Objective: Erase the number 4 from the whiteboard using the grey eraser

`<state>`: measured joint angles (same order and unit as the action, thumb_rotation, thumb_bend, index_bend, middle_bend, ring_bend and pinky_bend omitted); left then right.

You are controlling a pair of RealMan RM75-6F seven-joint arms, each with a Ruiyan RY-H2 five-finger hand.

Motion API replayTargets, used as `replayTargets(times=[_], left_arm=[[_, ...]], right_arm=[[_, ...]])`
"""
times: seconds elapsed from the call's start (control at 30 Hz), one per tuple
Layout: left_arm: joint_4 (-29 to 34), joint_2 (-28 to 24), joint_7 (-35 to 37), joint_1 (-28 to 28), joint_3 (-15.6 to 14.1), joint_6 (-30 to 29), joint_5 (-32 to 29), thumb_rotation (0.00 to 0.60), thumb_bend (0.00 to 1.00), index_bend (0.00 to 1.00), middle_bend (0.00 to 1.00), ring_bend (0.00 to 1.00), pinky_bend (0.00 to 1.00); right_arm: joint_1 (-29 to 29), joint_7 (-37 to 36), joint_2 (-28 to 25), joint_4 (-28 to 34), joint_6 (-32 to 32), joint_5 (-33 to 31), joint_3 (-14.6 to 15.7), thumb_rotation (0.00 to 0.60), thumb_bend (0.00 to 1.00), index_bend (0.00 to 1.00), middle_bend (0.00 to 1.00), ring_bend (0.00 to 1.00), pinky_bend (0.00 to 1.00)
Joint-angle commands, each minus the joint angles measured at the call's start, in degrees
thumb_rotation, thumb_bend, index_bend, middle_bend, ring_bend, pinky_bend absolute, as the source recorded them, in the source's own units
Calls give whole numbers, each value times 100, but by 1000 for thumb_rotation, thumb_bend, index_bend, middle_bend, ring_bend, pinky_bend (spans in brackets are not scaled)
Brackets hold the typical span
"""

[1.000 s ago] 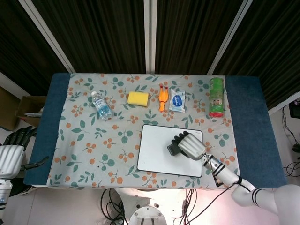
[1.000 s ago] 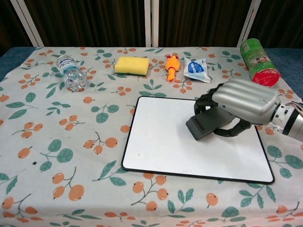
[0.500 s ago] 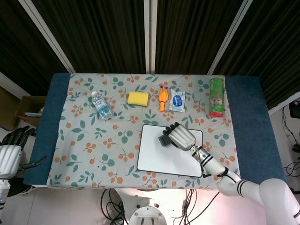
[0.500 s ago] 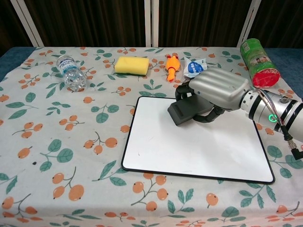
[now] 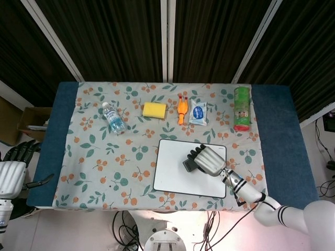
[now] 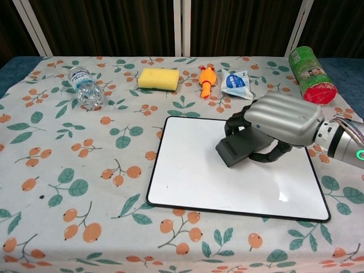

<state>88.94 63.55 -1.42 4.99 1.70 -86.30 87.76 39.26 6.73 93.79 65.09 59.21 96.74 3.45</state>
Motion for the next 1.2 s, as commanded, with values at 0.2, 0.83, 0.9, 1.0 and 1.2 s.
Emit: replayTargets(times=[0.2, 0.83, 0.9, 1.0, 1.2], left_arm=[[79, -27, -92, 27, 5, 14, 26, 302, 119, 135, 91, 96, 166], [52, -121, 8, -32, 30, -80, -24, 300, 119, 135, 91, 96, 166], [48, -144, 25, -53, 33, -113, -31, 300, 119, 135, 91, 95, 166], [37, -159, 47, -68, 40, -123, -54, 301, 119, 135, 91, 96, 166], [37, -153, 60, -58, 51, -130, -31, 299, 119, 135, 91, 96, 166]], right_arm=[[-298, 253, -574, 586, 13, 79, 430, 600, 393, 908, 724, 637, 589], [113, 384, 600, -508, -196, -237, -366, 600, 397, 909, 724, 637, 582], [173, 320, 780, -730, -106, -226, -450, 600, 396, 909, 724, 636, 581], [262, 250, 1000, -1113, 65, -166, -539, 600, 400, 909, 724, 636, 581], [312, 37, 1126, -1410, 150, -131, -497, 600, 413, 908, 724, 636, 580]])
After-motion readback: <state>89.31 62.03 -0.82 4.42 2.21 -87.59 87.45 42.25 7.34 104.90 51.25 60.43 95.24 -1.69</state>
